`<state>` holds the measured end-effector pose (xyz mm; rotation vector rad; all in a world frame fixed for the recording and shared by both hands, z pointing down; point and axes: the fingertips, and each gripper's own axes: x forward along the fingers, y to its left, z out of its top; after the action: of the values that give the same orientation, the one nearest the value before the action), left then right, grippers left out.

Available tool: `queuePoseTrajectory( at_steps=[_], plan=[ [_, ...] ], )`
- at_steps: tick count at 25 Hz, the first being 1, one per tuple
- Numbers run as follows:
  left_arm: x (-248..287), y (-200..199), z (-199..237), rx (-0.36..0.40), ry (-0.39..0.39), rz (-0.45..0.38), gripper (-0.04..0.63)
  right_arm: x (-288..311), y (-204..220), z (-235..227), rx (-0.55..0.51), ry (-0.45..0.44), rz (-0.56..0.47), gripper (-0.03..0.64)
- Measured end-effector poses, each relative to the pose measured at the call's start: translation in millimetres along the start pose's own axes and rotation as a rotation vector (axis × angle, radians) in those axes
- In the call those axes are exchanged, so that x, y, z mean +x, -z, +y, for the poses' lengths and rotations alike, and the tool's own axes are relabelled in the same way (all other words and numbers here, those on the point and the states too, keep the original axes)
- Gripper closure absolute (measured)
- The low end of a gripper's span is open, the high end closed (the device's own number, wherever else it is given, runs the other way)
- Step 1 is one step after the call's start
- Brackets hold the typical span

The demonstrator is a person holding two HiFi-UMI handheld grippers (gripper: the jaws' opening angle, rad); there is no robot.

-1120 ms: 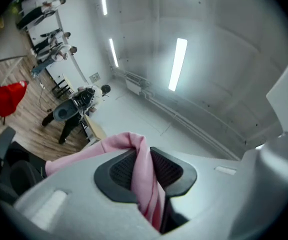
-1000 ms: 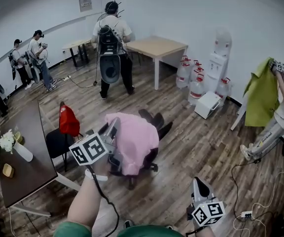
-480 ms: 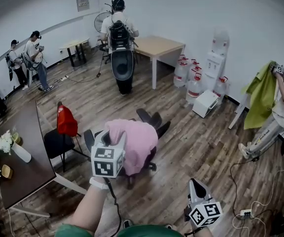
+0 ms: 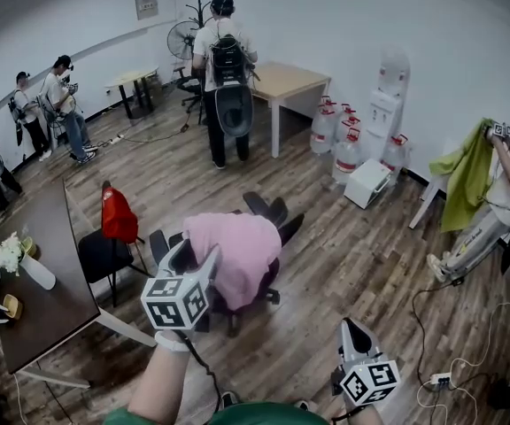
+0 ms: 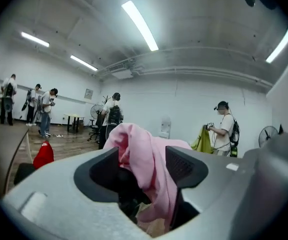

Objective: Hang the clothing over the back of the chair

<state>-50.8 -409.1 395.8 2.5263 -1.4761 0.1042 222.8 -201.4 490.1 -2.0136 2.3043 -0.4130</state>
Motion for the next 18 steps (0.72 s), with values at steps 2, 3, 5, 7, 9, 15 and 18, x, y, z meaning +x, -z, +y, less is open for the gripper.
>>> queuePoseTrajectory(
  at_steps=[2,3,5,7,9,15,18],
  plan=[
    [-10.0,2.4,-1.0,-0.046,0.017,-0.014,0.308,-2.1,-1.5,-0.2,-0.002,0.001,-0.003,0.615],
    [-14.6,3.0,-2.2,-0.061,0.024,-0.023,0.308,-2.4,-2.5,-0.2,-0.004,-0.001,-0.005,0.615],
    [-22.9,4.3,-6.6,-0.068,0.035,-0.037,0.308,-2.3,-4.8,0.1,-0.006,-0.005,-0.009,0.615],
    [-31.3,9.9,-14.3,-0.062,0.054,-0.034,0.31,-2.3,-6.3,1.7,-0.007,-0.012,-0.014,0.615],
    [-40.4,20.6,-21.4,-0.062,0.077,-0.016,0.314,-1.1,-6.0,5.9,-0.008,-0.022,-0.016,0.614],
    [-72.2,69.5,-22.4,-0.092,0.094,0.06,0.347,3.6,0.9,28.1,-0.011,-0.063,-0.001,0.615],
    [-80.8,86.6,-20.4,-0.105,0.105,0.092,0.386,7.4,-0.5,34.5,-0.014,-0.084,-0.003,0.615]
  ],
)
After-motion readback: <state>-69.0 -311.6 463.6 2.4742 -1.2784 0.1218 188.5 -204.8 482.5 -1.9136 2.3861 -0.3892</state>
